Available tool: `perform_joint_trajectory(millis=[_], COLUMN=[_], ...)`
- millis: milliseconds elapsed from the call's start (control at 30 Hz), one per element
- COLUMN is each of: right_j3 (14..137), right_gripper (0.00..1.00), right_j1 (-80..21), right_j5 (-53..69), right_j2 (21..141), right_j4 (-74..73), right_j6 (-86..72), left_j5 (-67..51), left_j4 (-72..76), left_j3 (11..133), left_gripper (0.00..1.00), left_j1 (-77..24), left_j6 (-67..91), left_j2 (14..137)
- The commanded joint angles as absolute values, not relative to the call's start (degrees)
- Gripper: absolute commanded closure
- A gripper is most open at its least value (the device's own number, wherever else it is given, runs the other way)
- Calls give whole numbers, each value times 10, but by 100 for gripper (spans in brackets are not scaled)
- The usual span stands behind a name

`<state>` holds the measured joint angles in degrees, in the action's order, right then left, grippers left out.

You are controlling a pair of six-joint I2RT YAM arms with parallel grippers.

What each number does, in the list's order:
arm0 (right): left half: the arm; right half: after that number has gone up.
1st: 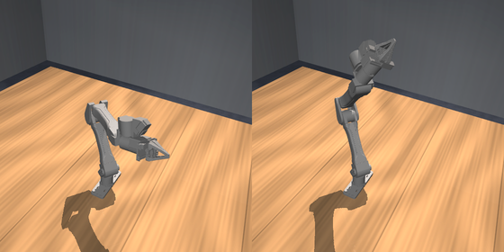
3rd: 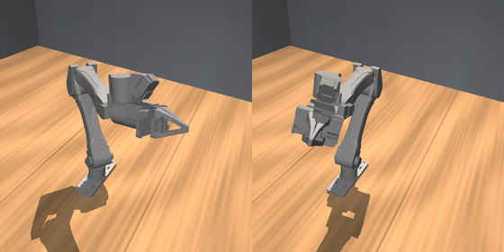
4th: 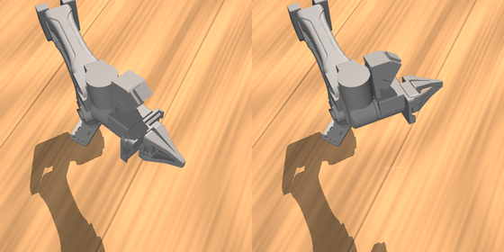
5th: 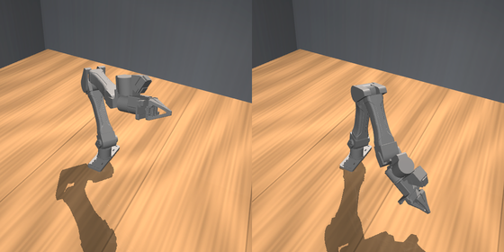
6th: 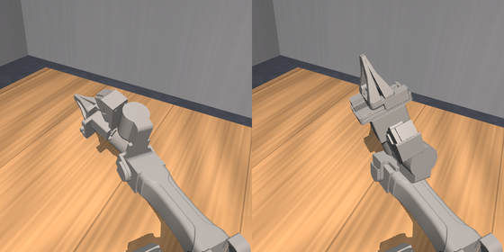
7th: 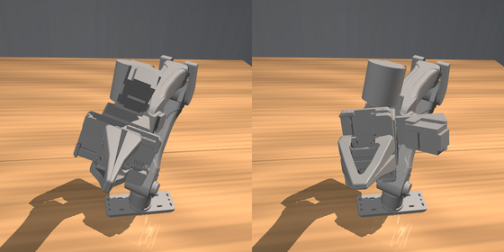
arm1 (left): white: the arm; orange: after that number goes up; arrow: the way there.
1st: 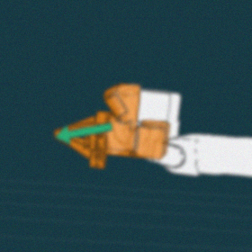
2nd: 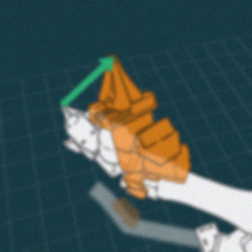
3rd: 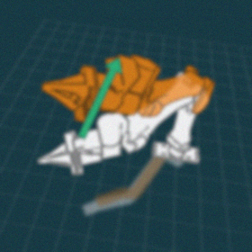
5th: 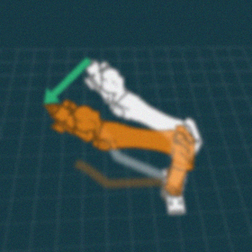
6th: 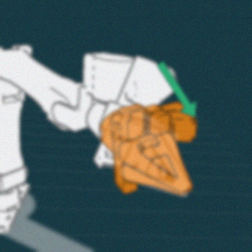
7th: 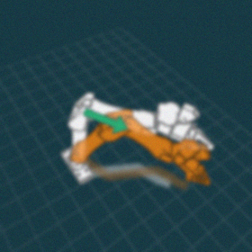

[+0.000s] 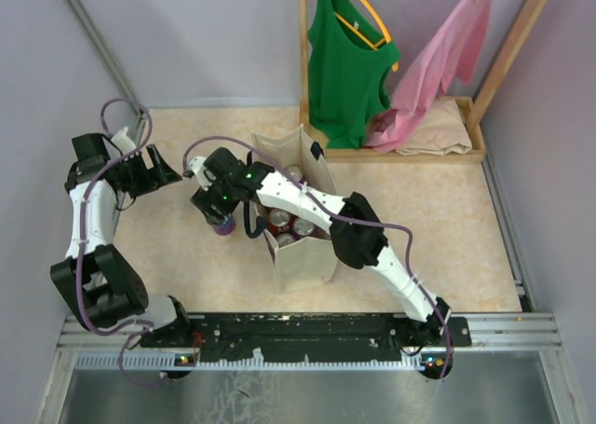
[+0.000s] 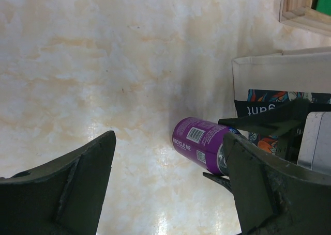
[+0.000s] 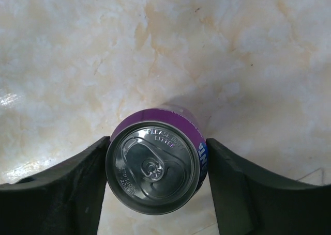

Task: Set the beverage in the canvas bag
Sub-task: Pick up the drink from the center of the board.

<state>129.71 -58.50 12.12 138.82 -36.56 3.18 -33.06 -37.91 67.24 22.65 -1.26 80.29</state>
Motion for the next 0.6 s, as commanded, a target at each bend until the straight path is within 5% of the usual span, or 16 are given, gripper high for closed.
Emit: perform_joint_trajectory(millis=[0,200,567], right_j3=[1295,1300,1439], right_gripper=[42,100,100], right_j1=[-596,-599,-587], right_j5=[98,87,14], right_j2=[1385,1372,1267], right_j4=[-343,-349,-346], right_j6=[40,45,27], left_j5=[-348,-353,-352], left_j4=[-362,-359,-335], left_j3=[667,661,665], left_gripper=[11,10,11], left_j1=[230,230,231], left_j6=[-14,-12,16], left_j2=[804,803,817])
